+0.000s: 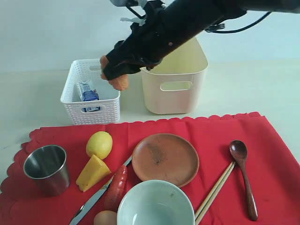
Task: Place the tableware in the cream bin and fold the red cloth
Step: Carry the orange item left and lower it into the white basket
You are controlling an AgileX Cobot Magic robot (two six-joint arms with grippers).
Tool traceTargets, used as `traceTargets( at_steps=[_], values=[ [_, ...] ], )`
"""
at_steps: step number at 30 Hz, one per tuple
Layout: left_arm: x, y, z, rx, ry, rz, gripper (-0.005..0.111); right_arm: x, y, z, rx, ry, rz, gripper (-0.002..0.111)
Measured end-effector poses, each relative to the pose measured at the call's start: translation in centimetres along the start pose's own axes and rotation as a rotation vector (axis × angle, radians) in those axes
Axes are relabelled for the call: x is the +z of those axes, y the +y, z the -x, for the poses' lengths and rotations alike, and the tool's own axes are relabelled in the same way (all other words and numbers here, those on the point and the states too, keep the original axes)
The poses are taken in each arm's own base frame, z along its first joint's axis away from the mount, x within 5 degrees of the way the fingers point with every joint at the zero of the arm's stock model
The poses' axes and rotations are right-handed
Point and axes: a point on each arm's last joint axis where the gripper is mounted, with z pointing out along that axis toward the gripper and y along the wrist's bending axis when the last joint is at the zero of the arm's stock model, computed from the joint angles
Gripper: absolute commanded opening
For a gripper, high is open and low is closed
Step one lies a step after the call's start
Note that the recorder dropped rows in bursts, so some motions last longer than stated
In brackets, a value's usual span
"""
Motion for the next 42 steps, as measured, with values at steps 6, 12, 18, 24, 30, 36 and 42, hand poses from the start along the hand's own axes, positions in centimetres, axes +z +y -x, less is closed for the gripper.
traceTargets(
  at_steps=[6, 12, 18, 24, 30, 36, 42],
  values=[
    [0.0, 0.0, 0.0, 0.0, 0.0, 0.0, 0.0, 4.1, -2.2, 1.3, 0.027, -0.019, 0.015, 0.0],
    [0.0, 0.0, 0.0, 0.0, 0.0, 0.0, 0.0, 8.2, -2.2, 2.6, 0.025, -0.067, -0.009, 0.0],
    [0.0, 0.0, 0.0, 0.0, 0.0, 0.0, 0.0, 11.5, -2.7, 3.5, 0.042, -0.149, -0.148, 0.0],
    [0.0, 0.0, 0.0, 0.0, 0.0, 0.0, 0.0, 14.2, -5.1, 2.5, 0.09, -0.23, -0.279, 0.0],
    [0.0, 0.0, 0.0, 0.0, 0.0, 0.0, 0.0, 16.7, -6.5, 0.4, 0.083, -0.182, -0.307, 0.002],
    [0.0, 0.0, 0.0, 0.0, 0.0, 0.0, 0.0, 17.8, -6.9, -0.7, 0.086, -0.142, -0.304, 0.029],
    [0.0, 0.0, 0.0, 0.0, 0.0, 0.0, 0.0, 17.7, -6.8, -0.7, 0.083, -0.132, -0.299, 0.053]
  ],
)
